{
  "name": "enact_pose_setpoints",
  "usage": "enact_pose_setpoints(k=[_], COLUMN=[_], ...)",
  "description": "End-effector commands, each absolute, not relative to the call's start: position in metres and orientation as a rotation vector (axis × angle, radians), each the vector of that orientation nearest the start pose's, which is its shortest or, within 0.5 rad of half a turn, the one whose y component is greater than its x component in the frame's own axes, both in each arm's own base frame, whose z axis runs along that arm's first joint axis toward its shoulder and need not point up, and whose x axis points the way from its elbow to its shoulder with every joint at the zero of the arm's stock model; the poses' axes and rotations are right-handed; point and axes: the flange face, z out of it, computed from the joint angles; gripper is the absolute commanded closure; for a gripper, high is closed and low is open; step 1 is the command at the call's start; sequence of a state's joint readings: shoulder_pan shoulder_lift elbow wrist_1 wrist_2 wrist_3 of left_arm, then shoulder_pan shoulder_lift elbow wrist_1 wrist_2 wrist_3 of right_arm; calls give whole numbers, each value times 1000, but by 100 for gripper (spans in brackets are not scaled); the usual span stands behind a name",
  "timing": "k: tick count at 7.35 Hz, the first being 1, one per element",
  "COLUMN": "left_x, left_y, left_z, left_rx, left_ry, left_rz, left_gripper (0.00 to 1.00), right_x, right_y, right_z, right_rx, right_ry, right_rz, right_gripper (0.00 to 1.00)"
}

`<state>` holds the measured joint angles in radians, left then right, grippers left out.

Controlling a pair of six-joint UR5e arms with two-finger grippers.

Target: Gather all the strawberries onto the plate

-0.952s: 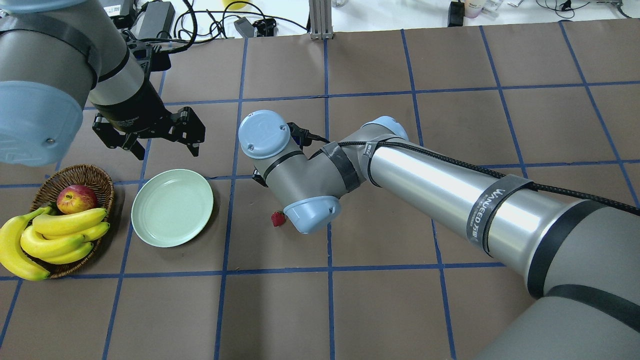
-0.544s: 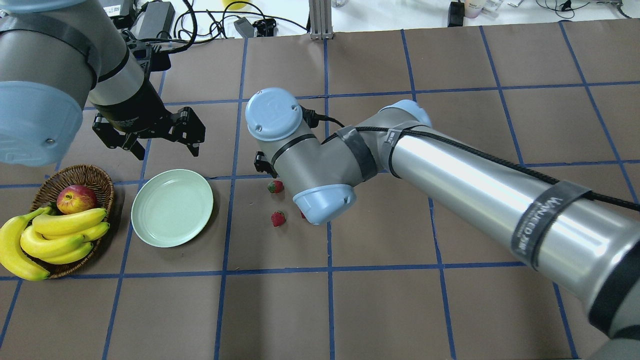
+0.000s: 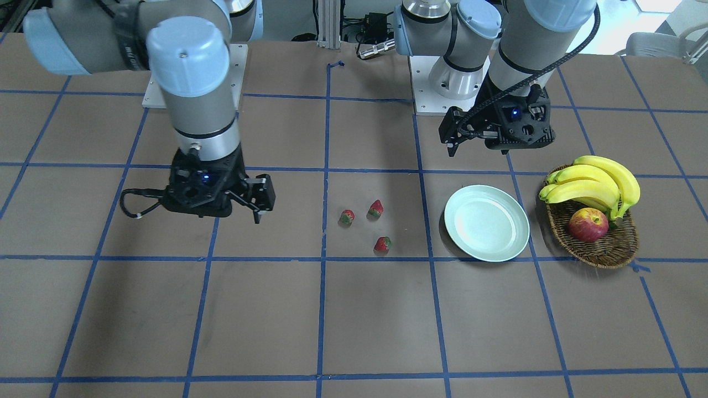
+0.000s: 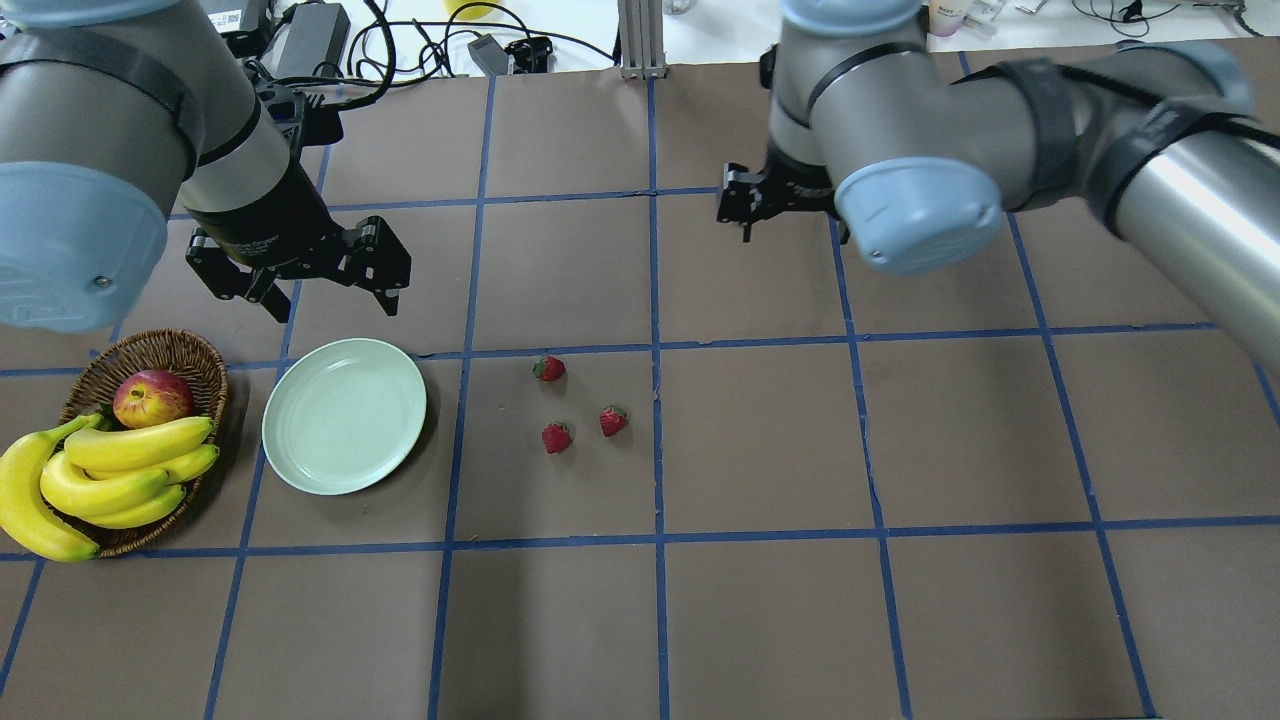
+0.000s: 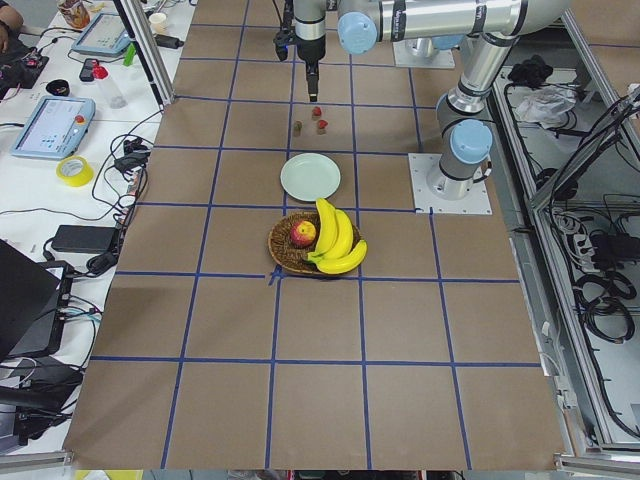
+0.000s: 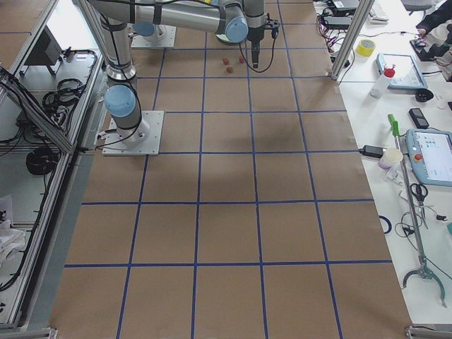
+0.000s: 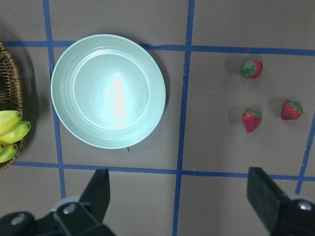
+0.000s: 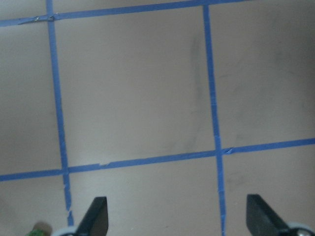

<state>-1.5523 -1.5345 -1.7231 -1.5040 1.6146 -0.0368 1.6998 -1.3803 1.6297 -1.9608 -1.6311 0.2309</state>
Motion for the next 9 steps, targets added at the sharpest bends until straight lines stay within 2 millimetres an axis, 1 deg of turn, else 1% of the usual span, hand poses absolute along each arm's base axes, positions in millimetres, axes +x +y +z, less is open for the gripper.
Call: enact_pose_setpoints(k=[1,2,3,4,5,6,7,8,9], left_x=[-121,-122,-127,-134,-154,-165,-175,-184,-187], left_y=[-477,-481,-494,-505,-513,-519,-519,-514,-512], left_z=[434,419,402,392,379,360,332,302,278], left_rx=[-84,-112,-106,-81,-42,-32,0,29,40], left_ry=[3100,3103,3113,3120,3182,3227,3231,3232,3233], left_rz=[88,120,107,36,3,-7,-3,-36,-56], left_gripper=[0,0,0,0,0,0,0,0,0], right_x=[139,138,139,149,145,144,143,137,127], right_y=[-572,-560,-541,-531,-529,-520,-516,-516,-517], right_z=[441,481,511,522,524,538,542,527,523], right_rx=[222,205,151,-35,-140,-144,-147,-129,-113], right_ry=[3171,3185,3180,3077,3075,3069,3073,3080,3130], right_rz=[-252,-151,-54,-49,-53,-89,-101,-52,-56], right_gripper=[0,0,0,0,0,0,0,0,0])
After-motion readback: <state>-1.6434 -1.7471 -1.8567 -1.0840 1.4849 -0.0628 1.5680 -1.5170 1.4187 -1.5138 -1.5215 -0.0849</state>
